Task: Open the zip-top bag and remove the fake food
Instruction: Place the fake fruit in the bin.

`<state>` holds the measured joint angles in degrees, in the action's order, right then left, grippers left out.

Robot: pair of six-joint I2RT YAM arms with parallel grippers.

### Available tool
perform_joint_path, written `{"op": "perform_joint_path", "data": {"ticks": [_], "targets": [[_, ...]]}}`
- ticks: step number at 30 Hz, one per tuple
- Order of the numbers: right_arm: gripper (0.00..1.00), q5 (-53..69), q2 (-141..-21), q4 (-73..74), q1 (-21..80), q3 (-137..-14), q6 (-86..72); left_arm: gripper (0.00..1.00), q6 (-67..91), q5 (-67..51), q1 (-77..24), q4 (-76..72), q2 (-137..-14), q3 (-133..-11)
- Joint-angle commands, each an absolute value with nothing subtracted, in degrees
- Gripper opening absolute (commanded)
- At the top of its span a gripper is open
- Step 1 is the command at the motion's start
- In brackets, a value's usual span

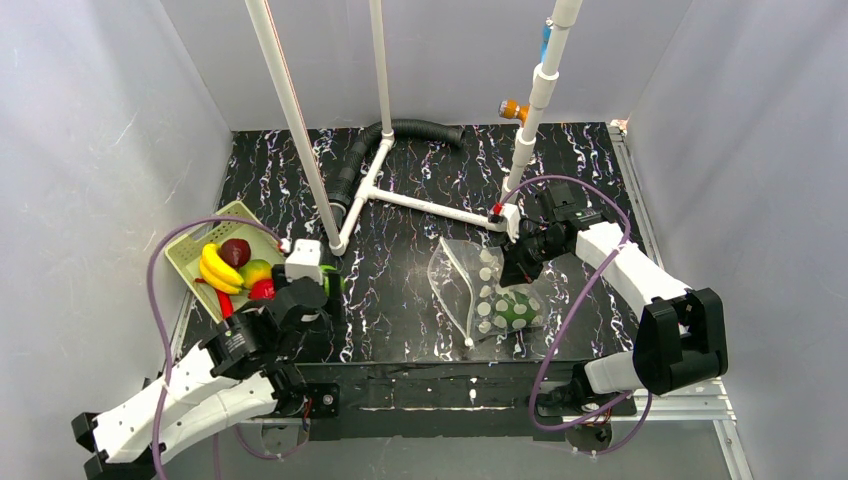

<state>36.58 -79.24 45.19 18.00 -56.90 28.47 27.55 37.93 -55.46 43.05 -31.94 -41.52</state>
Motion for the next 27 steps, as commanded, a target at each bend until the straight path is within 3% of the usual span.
{"op": "perform_joint_path", "data": {"ticks": [1,15,20,25,27], "targets": [[0.02,36.56,-79.38,45.09,17.80,-58.05,28.38,0.00,29.25,49.31,-50.42,45.48,-29.42,-43.15],[0.02,36.77,-79.38,45.26,17.69,-58.03,28.39,0.00,24.07,23.23,-8.77,27.67,-42.02,-39.48],[0.02,37.00,-79.45,45.48,17.67,-58.06,28.47,0.00,25.35,17.68,-0.25,23.64,-50.79,-41.87],[0.02,37.08,-79.63,45.70,17.75,-58.12,28.56,0.39,27.00,20.65,2.90,24.37,-57.86,-45.43],[0.02,37.14,-79.63,45.70,17.68,-58.07,28.64,0.60,26.57,21.59,3.20,24.49,-58.87,-45.95]]}}
